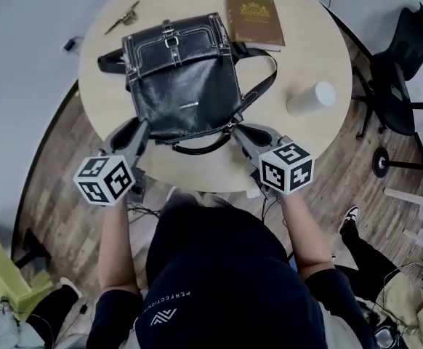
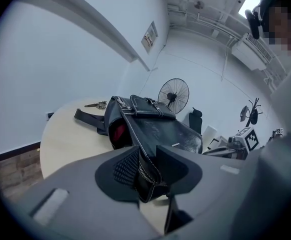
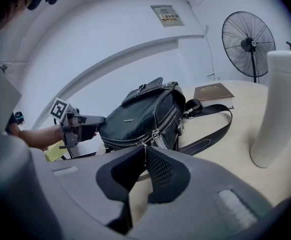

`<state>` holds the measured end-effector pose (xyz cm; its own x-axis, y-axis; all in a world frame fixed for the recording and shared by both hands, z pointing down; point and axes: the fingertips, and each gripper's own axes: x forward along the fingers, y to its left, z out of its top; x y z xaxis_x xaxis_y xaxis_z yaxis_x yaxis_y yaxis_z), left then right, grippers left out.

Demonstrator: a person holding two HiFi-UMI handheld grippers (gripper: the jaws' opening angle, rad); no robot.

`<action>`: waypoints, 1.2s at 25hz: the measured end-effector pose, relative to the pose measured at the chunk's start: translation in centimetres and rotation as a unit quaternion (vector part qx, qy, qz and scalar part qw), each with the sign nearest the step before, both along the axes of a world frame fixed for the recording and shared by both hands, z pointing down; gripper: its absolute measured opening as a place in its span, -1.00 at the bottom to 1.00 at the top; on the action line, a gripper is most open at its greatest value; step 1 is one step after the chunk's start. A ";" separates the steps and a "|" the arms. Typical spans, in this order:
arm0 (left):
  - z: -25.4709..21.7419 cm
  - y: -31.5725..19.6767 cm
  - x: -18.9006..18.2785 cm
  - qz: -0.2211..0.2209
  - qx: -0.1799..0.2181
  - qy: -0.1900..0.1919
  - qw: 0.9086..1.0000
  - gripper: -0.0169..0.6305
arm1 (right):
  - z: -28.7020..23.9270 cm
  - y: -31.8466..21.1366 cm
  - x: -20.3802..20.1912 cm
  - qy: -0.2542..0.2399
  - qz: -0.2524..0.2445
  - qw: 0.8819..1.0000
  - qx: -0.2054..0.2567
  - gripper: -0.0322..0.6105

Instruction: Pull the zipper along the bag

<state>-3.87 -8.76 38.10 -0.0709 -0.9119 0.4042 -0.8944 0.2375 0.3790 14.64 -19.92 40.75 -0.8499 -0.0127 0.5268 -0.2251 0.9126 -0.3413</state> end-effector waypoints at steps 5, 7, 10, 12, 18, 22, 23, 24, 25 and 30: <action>-0.2 0.1 0.2 -0.003 -0.014 -0.042 0.999 -0.54 | -0.3 0.2 0.4 0.009 0.026 1.000 0.015 -0.85; -0.6 0.0 0.4 0.000 -0.023 -0.073 0.997 -0.53 | -0.6 0.0 0.6 0.014 0.036 0.999 0.031 -0.82; -1.4 0.1 0.3 0.003 -0.033 -0.129 0.991 -0.61 | -1.0 -0.1 0.8 0.023 0.045 0.997 0.058 -0.81; -2.2 0.3 0.0 0.002 -0.033 -0.159 0.987 -0.61 | -1.4 -0.2 1.2 0.027 0.051 0.996 0.068 -0.81; -4.5 1.1 -0.2 0.006 -0.029 -0.216 0.976 -0.62 | -3.3 0.1 1.9 0.020 0.065 0.994 0.088 -0.82; -5.4 1.8 0.1 0.007 -0.032 -0.210 0.977 -0.76 | -5.1 0.8 1.9 0.000 0.069 0.993 0.098 -0.89; -5.7 2.0 0.1 0.005 -0.030 -0.206 0.978 -0.79 | -5.6 0.9 1.8 -0.006 0.071 0.992 0.100 -0.89; -5.9 2.1 0.1 0.003 -0.028 -0.201 0.979 -0.82 | -6.1 1.0 1.7 -0.012 0.073 0.992 0.100 -0.89; -6.1 2.3 0.2 0.001 -0.026 -0.197 0.980 -0.82 | -6.5 1.2 1.6 -0.018 0.074 0.992 0.100 -0.89; -6.0 2.4 1.0 0.003 -0.028 -0.152 0.988 -0.94 | -7.9 2.0 1.6 -0.034 0.077 0.992 0.091 -0.89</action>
<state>-2.92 -6.32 32.13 -0.1910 -0.8900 0.4141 -0.9665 0.2441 0.0788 16.20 -17.90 32.83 -0.8635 -0.2353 0.4461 -0.3492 0.9171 -0.1921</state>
